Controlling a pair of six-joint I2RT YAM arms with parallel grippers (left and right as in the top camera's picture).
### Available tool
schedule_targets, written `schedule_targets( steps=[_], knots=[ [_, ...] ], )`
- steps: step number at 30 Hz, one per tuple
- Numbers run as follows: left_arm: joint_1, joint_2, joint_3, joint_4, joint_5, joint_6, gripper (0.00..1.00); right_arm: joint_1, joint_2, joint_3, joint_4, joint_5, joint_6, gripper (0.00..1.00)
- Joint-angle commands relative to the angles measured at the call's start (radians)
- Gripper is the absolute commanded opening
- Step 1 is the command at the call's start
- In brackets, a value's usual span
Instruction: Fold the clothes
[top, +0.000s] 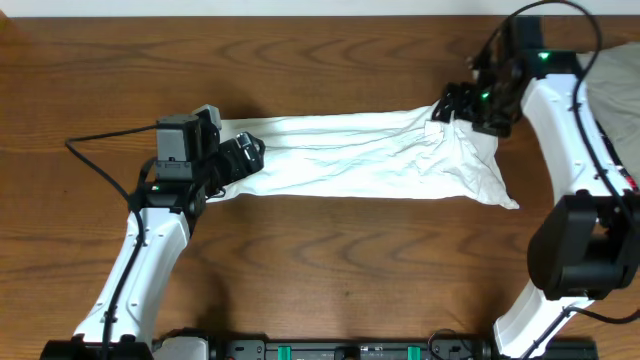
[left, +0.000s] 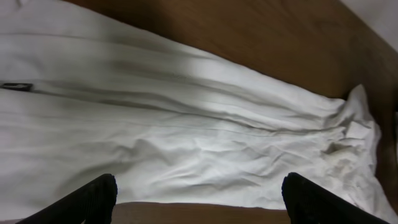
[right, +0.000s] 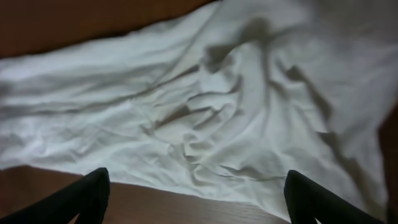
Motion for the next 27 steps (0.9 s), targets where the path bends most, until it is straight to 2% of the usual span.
schedule_targets(
  steps=[1, 6, 13, 17, 27],
  knots=[
    [0.003, 0.028, -0.006, -0.003, -0.031, 0.010, 0.87, 0.039, -0.006, -0.040, 0.018, -0.014, -0.021, 0.87],
    [0.003, 0.063, -0.006, -0.005, -0.032, 0.011, 0.87, 0.068, -0.006, -0.087, 0.063, -0.016, 0.066, 0.86],
    [0.006, 0.130, -0.006, -0.006, -0.102, -0.021, 0.87, 0.121, -0.006, -0.155, 0.095, -0.029, 0.068, 0.88],
    [0.027, 0.155, -0.006, -0.006, -0.113, -0.039, 0.87, 0.129, -0.006, -0.186, 0.094, 0.024, 0.153, 0.87],
    [0.105, 0.167, -0.006, -0.014, -0.117, -0.038, 0.87, 0.146, -0.006, -0.190, 0.094, 0.012, 0.151, 0.87]
  ],
)
